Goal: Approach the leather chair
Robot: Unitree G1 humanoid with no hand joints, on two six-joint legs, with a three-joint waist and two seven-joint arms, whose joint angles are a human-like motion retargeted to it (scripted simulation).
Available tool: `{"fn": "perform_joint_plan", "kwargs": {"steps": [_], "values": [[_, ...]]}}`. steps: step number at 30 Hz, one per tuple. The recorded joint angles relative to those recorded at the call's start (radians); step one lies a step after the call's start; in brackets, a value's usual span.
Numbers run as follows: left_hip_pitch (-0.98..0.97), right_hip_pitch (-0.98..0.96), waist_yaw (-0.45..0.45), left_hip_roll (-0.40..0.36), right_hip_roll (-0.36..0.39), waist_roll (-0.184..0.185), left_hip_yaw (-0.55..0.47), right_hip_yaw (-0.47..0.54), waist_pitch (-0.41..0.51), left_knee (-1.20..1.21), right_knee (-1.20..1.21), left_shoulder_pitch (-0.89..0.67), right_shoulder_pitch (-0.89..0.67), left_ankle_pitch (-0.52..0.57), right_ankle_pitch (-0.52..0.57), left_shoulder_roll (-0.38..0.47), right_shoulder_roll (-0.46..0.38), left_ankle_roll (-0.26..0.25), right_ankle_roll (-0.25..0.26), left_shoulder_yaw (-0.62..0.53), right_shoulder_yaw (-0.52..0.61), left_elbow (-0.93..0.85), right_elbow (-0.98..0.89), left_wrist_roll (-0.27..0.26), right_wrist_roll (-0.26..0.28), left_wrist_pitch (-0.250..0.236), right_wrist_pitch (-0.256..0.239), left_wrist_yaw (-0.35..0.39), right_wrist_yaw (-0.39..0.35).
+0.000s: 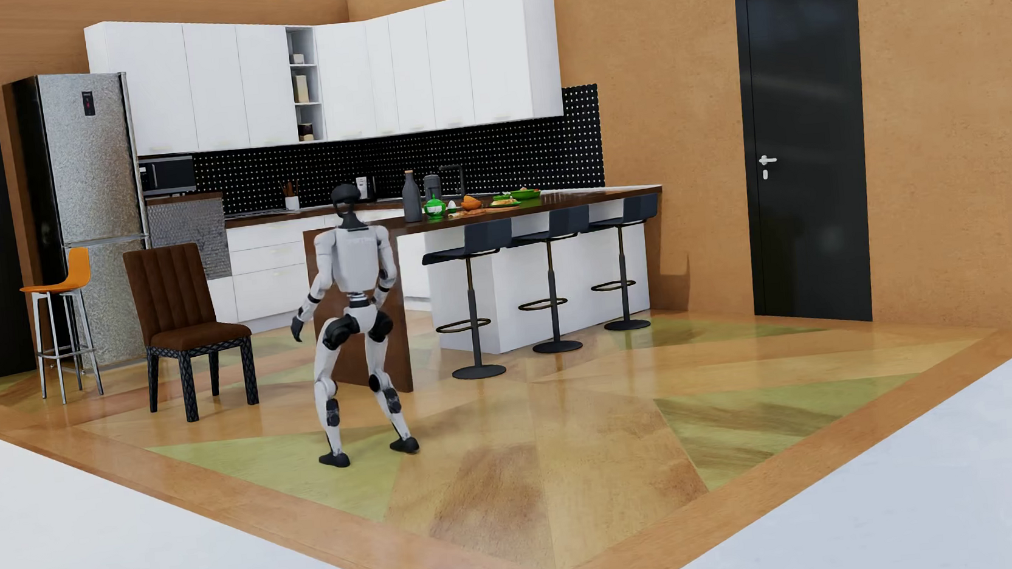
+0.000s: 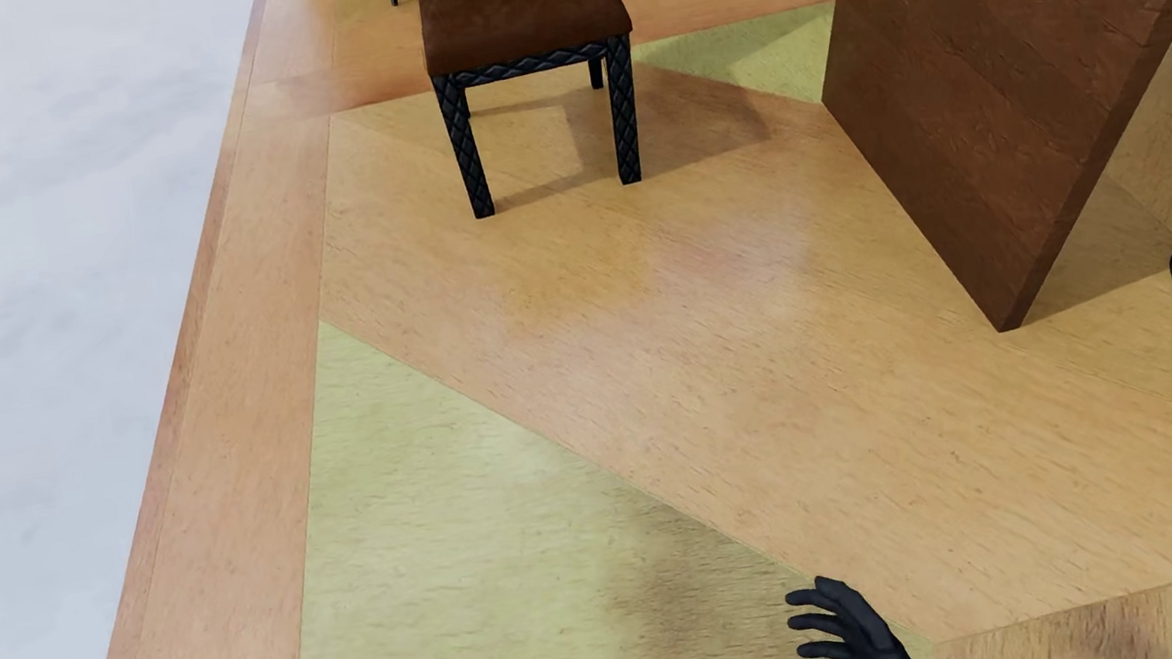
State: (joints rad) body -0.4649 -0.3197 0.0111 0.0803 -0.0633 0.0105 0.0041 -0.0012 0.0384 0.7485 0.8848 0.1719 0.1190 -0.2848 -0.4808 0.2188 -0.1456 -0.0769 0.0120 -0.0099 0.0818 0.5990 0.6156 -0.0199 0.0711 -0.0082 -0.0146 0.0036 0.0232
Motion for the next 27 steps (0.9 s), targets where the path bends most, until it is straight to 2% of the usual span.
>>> {"fn": "perform_joint_plan", "kwargs": {"steps": [1, 2, 3, 4, 5, 6, 7, 8, 9, 10, 11, 12, 13, 14, 16, 17, 18, 19, 20, 21, 22, 23, 24, 25, 26, 27], "values": [[0.024, 0.023, -0.03, -0.004, -0.002, -0.029, 0.006, 0.011, -0.005, -0.02, -0.021, -0.011, 0.003, -0.012, -0.005, -0.028, 0.003, -0.002, 0.015, -0.009, -0.024, -0.012, 0.024, -0.013, 0.004, -0.002, 0.025, 0.055, 0.024], [0.046, 0.05, -0.058, 0.01, 0.012, -0.041, 0.01, 0.018, -0.002, -0.017, -0.04, -0.02, 0.011, -0.039, -0.009, -0.043, -0.029, -0.006, 0.006, -0.012, -0.01, -0.012, 0.008, -0.026, 0.009, -0.01, 0.063, 0.102, 0.04], [0.06, 0.076, -0.072, 0.012, 0.017, -0.05, 0.007, 0.02, -0.003, -0.007, -0.058, -0.036, 0.035, -0.067, -0.024, -0.057, -0.038, -0.008, 0.01, 0.008, -0.013, 0.009, 0.001, -0.039, 0.005, -0.016, 0.09, 0.132, 0.031], [0.069, 0.075, -0.079, 0.021, 0.026, -0.048, -0.001, 0.012, 0.009, 0.017, -0.014, -0.047, 0.029, -0.1, -0.01, -0.071, -0.033, -0.01, -0.007, 0.032, 0.008, 0.039, -0.01, -0.048, -0.002, -0.027, 0.12, 0.15, -0.001], [0.084, 0.024, -0.073, 0.026, 0.033, -0.048, -0.01, 0.008, 0.027, 0.029, 0.115, -0.021, 0.0, -0.124, 0.068, -0.053, -0.004, -0.012, -0.019, 0.033, 0.014, 0.035, -0.017, -0.054, -0.008, -0.034, 0.151, 0.154, -0.048], [0.108, -0.043, -0.06, 0.027, 0.046, -0.044, -0.021, 0.013, 0.036, 0.019, 0.243, 0.009, -0.012, -0.138, 0.23, -0.034, 0.01, -0.013, -0.032, 0.03, 0.0, 0.039, -0.025, -0.055, -0.008, -0.032, 0.166, 0.147, -0.082], [0.127, -0.111, -0.045, 0.019, 0.042, -0.053, -0.025, 0.012, 0.016, -0.013, 0.311, 0.025, 0.005, -0.141, 0.343, -0.021, 0.014, -0.014, -0.076, 0.03, -0.002, 0.051, -0.02, -0.054, -0.009, -0.019, 0.169, 0.133, -0.097], [0.166, -0.157, -0.052, 0.017, 0.021, -0.068, -0.014, -0.011, 0.004, -0.045, 0.299, 0.046, 0.018, -0.151, 0.288, 0.001, 0.013, -0.018, -0.14, 0.024, -0.013, 0.055, -0.014, -0.049, -0.021, -0.003, 0.171, 0.109, -0.082], [0.193, -0.189, -0.074, 0.015, 0.007, -0.078, -0.009, -0.035, -0.005, -0.052, 0.205, 0.019, 0.043, -0.172, 0.163, 0.005, 0.016, -0.024, -0.124, 0.006, -0.044, 0.05, -0.043, -0.038, -0.058, 0.03, 0.175, 0.079, -0.056], [0.215, -0.198, -0.085, 0.004, -0.008, -0.089, -0.006, -0.04, -0.008, -0.038, 0.054, -0.028, 0.071, -0.203, 0.057, -0.026, -0.005, -0.029, -0.095, -0.022, -0.067, 0.004, -0.045, -0.03, -0.098, 0.071, 0.168, 0.052, -0.032], [0.184, -0.17, -0.091, 0.019, -0.004, -0.071, -0.008, -0.04, -0.001, 0.102, -0.019, -0.081, 0.068, -0.222, 0.084, -0.083, -0.048, -0.037, -0.006, -0.021, -0.057, 0.008, 0.028, -0.025, -0.131, 0.073, 0.145, 0.024, -0.023], [0.088, -0.154, -0.074, 0.01, -0.001, -0.056, -0.024, -0.03, 0.003, 0.297, -0.012, -0.104, 0.082, -0.079, 0.059, -0.085, -0.068, -0.037, -0.006, -0.055, -0.022, 0.013, 0.062, -0.018, -0.143, 0.075, 0.116, -0.004, -0.033], [0.005, -0.119, -0.054, -0.003, 0.0, -0.032, -0.033, -0.026, 0.005, 0.411, -0.034, -0.107, 0.102, 0.051, 0.046, -0.081, -0.062, -0.034, -0.004, -0.049, 0.001, 0.034, 0.103, -0.01, -0.128, 0.075, 0.079, -0.035, -0.047], [-0.062, -0.076, -0.014, -0.022, 0.001, 0.007, -0.031, -0.028, 0.007, 0.417, -0.072, -0.092, 0.135, 0.032, 0.04, -0.077, -0.047, -0.029, 0.001, -0.032, -0.022, 0.0, 0.093, -0.004, -0.085, 0.091, 0.051, -0.064, -0.055], [-0.148, 0.013, 0.026, -0.039, 0.007, 0.084, -0.009, -0.035, 0.005, 0.277, -0.123, -0.04, 0.119, -0.053, 0.01, -0.056, -0.008, -0.031, 0.016, 0.006, -0.021, -0.004, 0.015, 0.019, -0.003, 0.062, 0.028, -0.094, -0.067], [-0.164, 0.039, 0.03, -0.03, 0.014, 0.11, -0.001, -0.026, -0.001, 0.159, -0.112, -0.002, 0.099, -0.074, -0.026, -0.036, 0.01, -0.039, 0.011, 0.024, -0.019, 0.005, -0.03, 0.038, 0.006, 0.024, 0.021, -0.094, -0.063], [-0.145, 0.007, 0.002, -0.015, 0.019, 0.126, 0.0, -0.021, 0.022, 0.045, 0.048, -0.013, 0.051, -0.006, -0.007, -0.02, 0.007, -0.042, 0.011, 0.021, -0.018, 0.05, -0.042, 0.054, -0.005, -0.012, 0.02, -0.071, -0.047], [-0.132, -0.099, -0.02, -0.024, 0.014, 0.101, 0.01, -0.003, 0.028, 0.044, 0.282, -0.042, 0.03, 0.104, 0.114, 0.024, 0.012, 0.007, -0.055, -0.003, -0.014, 0.083, -0.058, 0.058, -0.019, -0.045, 0.026, -0.03, -0.028], [-0.122, -0.203, -0.02, -0.035, 0.017, 0.056, 0.016, 0.009, 0.02, 0.051, 0.384, -0.061, 0.042, 0.077, 0.253, 0.039, -0.014, 0.084, -0.1, 0.01, 0.025, 0.05, -0.023, 0.046, -0.025, -0.072, 0.036, 0.032, -0.001], [-0.085, -0.232, -0.023, -0.033, 0.011, 0.011, 0.016, 0.015, 0.019, 0.038, 0.309, -0.051, 0.07, 0.059, 0.2, 0.024, -0.024, 0.029, -0.057, 0.009, -0.005, 0.032, -0.02, 0.02, -0.025, -0.119, 0.073, 0.092, 0.028], [-0.058, -0.229, -0.028, -0.035, -0.013, -0.034, 0.018, 0.025, 0.014, 0.045, 0.156, -0.045, 0.093, 0.018, 0.109, -0.006, -0.039, 0.033, -0.013, -0.003, -0.042, 0.009, -0.024, -0.009, -0.024, -0.139, 0.119, 0.136, 0.049], [-0.064, -0.204, -0.022, -0.039, -0.036, -0.063, 0.012, 0.036, -0.011, 0.085, -0.005, -0.062, 0.097, -0.045, 0.13, -0.048, -0.081, 0.047, 0.075, -0.042, -0.065, 0.005, 0.037, -0.031, -0.023, -0.121, 0.159, 0.159, 0.058], [-0.039, -0.17, -0.049, -0.022, -0.016, -0.062, 0.005, 0.031, -0.028, 0.088, -0.031, -0.022, 0.059, -0.083, 0.119, -0.072, -0.08, 0.037, 0.053, -0.038, -0.066, 0.024, 0.05, -0.025, -0.035, -0.09, 0.203, 0.149, 0.044], [0.0, -0.131, -0.07, -0.009, 0.003, -0.054, -0.005, 0.028, -0.038, 0.064, -0.059, 0.01, 0.055, -0.061, 0.107, -0.083, -0.053, 0.016, 0.049, -0.031, -0.059, 0.03, 0.026, -0.008, -0.054, -0.03, 0.225, 0.122, 0.019], [0.043, -0.088, -0.075, -0.01, 0.0, -0.061, -0.004, 0.025, -0.035, 0.044, -0.078, 0.0, 0.06, -0.076, 0.09, -0.074, -0.039, 0.014, 0.049, -0.029, -0.041, 0.034, 0.036, 0.011, -0.07, 0.045, 0.217, 0.081, 0.001], [0.061, -0.067, -0.075, -0.011, -0.002, -0.058, -0.005, 0.021, -0.044, 0.027, -0.098, -0.001, 0.05, -0.09, 0.076, -0.058, -0.036, 0.013, 0.049, -0.031, -0.043, 0.017, 0.055, 0.017, -0.077, 0.091, 0.192, 0.042, -0.004]]}}
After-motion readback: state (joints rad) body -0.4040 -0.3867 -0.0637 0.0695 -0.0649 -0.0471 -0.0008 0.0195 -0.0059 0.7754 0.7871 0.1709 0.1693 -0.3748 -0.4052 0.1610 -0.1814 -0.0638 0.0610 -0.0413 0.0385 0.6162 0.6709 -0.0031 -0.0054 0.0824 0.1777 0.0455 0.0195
